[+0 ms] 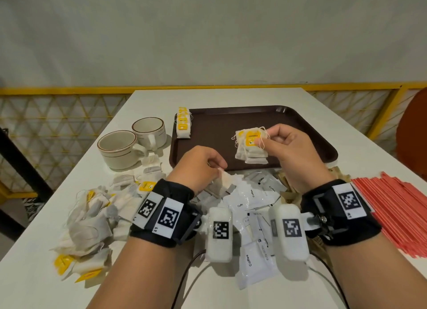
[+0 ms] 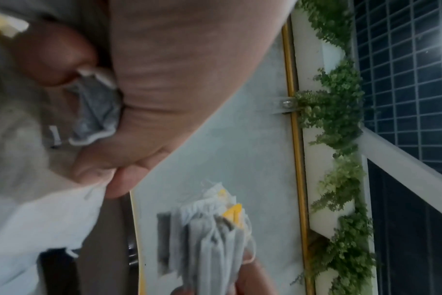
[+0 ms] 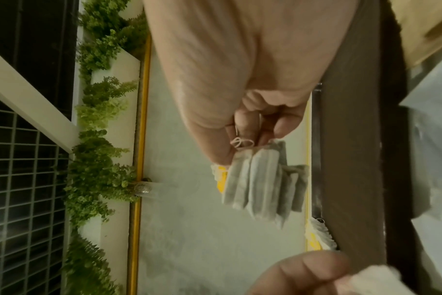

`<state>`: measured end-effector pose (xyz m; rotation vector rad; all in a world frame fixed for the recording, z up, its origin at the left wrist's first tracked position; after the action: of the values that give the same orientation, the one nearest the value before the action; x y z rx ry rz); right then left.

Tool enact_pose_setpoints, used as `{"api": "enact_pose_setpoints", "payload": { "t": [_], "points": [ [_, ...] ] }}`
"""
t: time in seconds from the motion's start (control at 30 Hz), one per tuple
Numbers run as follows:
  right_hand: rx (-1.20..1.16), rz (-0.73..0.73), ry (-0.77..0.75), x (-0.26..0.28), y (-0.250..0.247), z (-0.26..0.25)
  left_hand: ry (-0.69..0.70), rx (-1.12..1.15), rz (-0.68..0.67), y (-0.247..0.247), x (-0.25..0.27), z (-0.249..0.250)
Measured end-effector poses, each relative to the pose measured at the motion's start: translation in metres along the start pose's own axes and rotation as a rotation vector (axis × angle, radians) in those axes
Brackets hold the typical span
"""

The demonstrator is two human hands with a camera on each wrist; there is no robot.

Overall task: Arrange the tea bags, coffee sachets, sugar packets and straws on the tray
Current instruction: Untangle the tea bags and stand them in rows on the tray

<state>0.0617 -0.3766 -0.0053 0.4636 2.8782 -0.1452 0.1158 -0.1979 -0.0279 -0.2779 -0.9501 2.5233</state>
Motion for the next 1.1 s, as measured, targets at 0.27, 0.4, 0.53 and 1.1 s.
{"api": "enact_pose_setpoints", "payload": {
  "t": [0.27, 0.4, 0.53, 1.1],
  "points": [
    [-0.122, -0.178, 0.043, 0.0, 0.006, 0.004, 0.11, 0.352, 0.013, -0.024, 0.008, 0.001],
    [-0.196, -0.465, 0.057, 0.007, 0.016, -0.001, 0.146, 0.614, -0.017, -0.03, 0.009, 0.0],
    [-0.169, -0.644, 0.053, 0.018, 0.031, -0.007, 0.219, 0.836, -0.135, -0.027, 0.01, 0.007],
    [-0.13, -0.379, 0.064, -0.005, 0.055, -0.022, 0.159, 0.891, 0.186, -0.041, 0.005, 0.009]
  ]
}}
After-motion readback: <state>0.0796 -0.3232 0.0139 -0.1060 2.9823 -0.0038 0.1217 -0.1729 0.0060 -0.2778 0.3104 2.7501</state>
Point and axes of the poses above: each hand's wrist, its own x-axis away from the middle knuckle, its own y-axis out of the palm, z = x × y, the point moved 6 cm from there along -x, towards the middle knuckle, and after that the axes turned 1 degree about x, right-handed, at the moved point
